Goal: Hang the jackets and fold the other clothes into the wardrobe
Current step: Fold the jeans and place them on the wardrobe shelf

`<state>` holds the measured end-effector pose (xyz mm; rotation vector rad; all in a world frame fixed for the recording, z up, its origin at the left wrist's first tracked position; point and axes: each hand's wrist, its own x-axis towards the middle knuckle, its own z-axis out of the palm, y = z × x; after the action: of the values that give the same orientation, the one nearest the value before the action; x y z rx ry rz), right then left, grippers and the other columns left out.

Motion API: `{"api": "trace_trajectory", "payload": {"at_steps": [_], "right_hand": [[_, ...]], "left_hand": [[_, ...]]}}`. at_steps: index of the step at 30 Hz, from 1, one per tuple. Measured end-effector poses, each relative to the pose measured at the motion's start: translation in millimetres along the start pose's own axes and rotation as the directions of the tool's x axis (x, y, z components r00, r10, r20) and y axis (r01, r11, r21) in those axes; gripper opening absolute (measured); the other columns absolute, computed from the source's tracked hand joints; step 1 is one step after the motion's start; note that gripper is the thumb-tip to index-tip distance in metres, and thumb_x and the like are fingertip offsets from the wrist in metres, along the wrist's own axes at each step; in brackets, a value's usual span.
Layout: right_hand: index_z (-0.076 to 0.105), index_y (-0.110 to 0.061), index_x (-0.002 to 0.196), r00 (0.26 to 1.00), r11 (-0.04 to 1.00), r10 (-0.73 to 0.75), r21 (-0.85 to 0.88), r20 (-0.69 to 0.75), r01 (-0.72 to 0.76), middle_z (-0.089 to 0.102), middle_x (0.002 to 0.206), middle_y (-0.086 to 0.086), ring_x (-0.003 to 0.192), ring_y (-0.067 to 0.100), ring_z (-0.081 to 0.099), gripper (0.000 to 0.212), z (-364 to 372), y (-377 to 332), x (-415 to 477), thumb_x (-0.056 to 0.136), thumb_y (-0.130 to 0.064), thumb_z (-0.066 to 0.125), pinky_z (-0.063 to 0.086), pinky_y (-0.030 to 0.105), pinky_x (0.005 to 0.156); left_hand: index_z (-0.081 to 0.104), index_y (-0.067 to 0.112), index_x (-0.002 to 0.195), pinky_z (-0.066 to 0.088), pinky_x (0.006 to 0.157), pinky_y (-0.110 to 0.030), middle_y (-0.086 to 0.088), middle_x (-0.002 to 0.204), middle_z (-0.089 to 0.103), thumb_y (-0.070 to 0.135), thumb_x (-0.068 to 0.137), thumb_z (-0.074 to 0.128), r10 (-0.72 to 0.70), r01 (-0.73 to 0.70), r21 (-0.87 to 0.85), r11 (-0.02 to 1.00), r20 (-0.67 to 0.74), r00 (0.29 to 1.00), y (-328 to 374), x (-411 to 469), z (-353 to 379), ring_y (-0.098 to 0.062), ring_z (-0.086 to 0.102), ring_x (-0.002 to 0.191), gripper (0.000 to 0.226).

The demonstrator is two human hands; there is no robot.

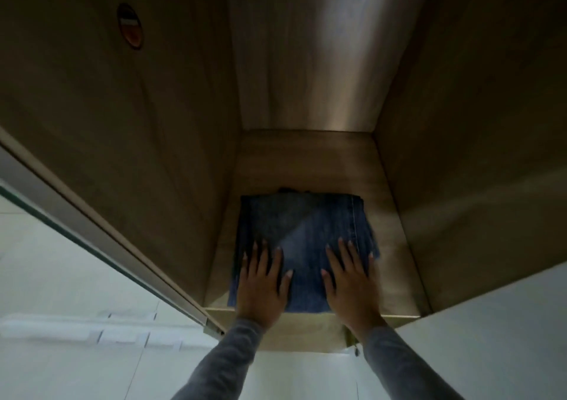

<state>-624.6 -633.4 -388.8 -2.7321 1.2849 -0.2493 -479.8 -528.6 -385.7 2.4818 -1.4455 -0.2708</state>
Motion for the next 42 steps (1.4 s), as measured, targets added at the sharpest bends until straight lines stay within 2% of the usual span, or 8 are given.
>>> {"api": "trace_trajectory", "payload": {"at_steps": [5,17,20,24,26,28,33,42], "right_hand": [[0.059,-0.019,0.128,1.000,0.997,0.005,-0.079,-0.019,-0.006,0.054,0.137,0.010,0.127,0.027,0.050,0.052,9.5,2.2,14.1,0.089,-0.041,0.032,0.023,0.048,0.105],[0.052,-0.022,0.134,0.991,0.993,0.026,-0.113,-0.129,-0.040,0.048,0.142,0.004,0.134,0.020,0.042,0.059,44.2,9.6,73.0,0.089,-0.046,0.022,0.023,0.045,0.114],[0.052,-0.024,0.135,0.990,0.992,0.027,-0.120,-0.138,-0.043,0.047,0.143,0.003,0.134,0.019,0.041,0.061,52.5,11.5,97.4,0.088,-0.047,0.020,0.016,0.043,0.114],[0.060,-0.023,0.127,0.984,0.994,0.011,-0.105,-0.180,-0.030,0.056,0.135,0.005,0.127,0.022,0.050,0.058,55.4,11.8,131.2,0.084,-0.046,0.028,0.029,0.045,0.110],[0.061,-0.022,0.126,0.980,0.996,-0.004,-0.085,-0.200,-0.013,0.056,0.135,0.007,0.126,0.023,0.051,0.057,56.8,13.2,148.8,0.084,-0.045,0.028,0.031,0.047,0.109],[0.061,-0.020,0.126,0.976,0.998,-0.026,-0.065,-0.218,0.012,0.056,0.135,0.009,0.127,0.025,0.051,0.058,57.2,13.1,165.2,0.085,-0.044,0.027,0.031,0.049,0.109],[0.033,-0.029,0.145,0.991,0.997,-0.040,-0.066,-0.130,0.032,0.027,0.155,0.000,0.144,0.018,0.021,0.063,59.9,17.3,204.3,0.088,-0.048,0.015,0.006,0.043,0.117],[0.023,-0.029,0.149,0.994,0.998,-0.037,-0.063,-0.102,0.031,0.018,0.158,-0.001,0.146,0.017,0.012,0.053,61.8,23.6,249.3,0.098,-0.046,0.025,0.001,0.042,0.118]], "left_hand": [[0.049,0.014,0.136,0.028,0.110,-0.047,-0.018,0.144,0.043,0.043,0.093,0.027,0.023,-0.009,0.120,0.993,-0.116,0.993,-8.5,11.9,15.7,-0.035,0.041,0.132,0.056],[0.053,0.014,0.133,0.026,0.110,-0.047,-0.016,0.141,0.046,0.044,0.092,0.024,0.060,-0.013,0.192,0.981,-0.242,0.968,-25.7,80.4,44.7,-0.034,0.042,0.132,0.058],[0.047,0.018,0.138,0.016,0.115,-0.040,-0.013,0.147,0.039,0.047,0.091,0.018,0.043,0.003,0.184,0.983,-0.243,0.969,-30.2,103.5,48.2,-0.031,0.034,0.138,0.062],[0.044,0.020,0.140,0.013,0.115,-0.040,-0.011,0.150,0.035,0.050,0.087,0.012,0.045,0.009,0.197,0.980,-0.268,0.963,-33.9,136.8,43.0,-0.029,0.031,0.139,0.069],[0.033,0.023,0.146,0.003,0.117,-0.036,-0.008,0.155,0.023,0.053,0.083,0.001,0.043,0.006,0.186,0.983,-0.260,0.965,-36.8,155.1,43.4,-0.025,0.018,0.144,0.077],[0.034,0.023,0.145,0.003,0.116,-0.036,-0.008,0.154,0.026,0.053,0.083,0.000,0.044,0.013,0.182,0.983,-0.306,0.951,-40.1,172.0,42.1,-0.026,0.020,0.144,0.077],[0.034,0.024,0.145,0.008,0.116,-0.039,-0.009,0.154,0.027,0.053,0.081,-0.001,0.048,0.017,0.204,0.979,-0.310,0.949,-44.4,211.7,41.9,-0.026,0.020,0.143,0.079],[0.023,0.028,0.148,0.000,0.116,-0.035,-0.005,0.158,0.016,0.053,0.088,0.003,0.039,0.030,0.215,0.976,-0.313,0.949,-47.2,258.8,40.6,-0.022,0.010,0.145,0.068]]}}
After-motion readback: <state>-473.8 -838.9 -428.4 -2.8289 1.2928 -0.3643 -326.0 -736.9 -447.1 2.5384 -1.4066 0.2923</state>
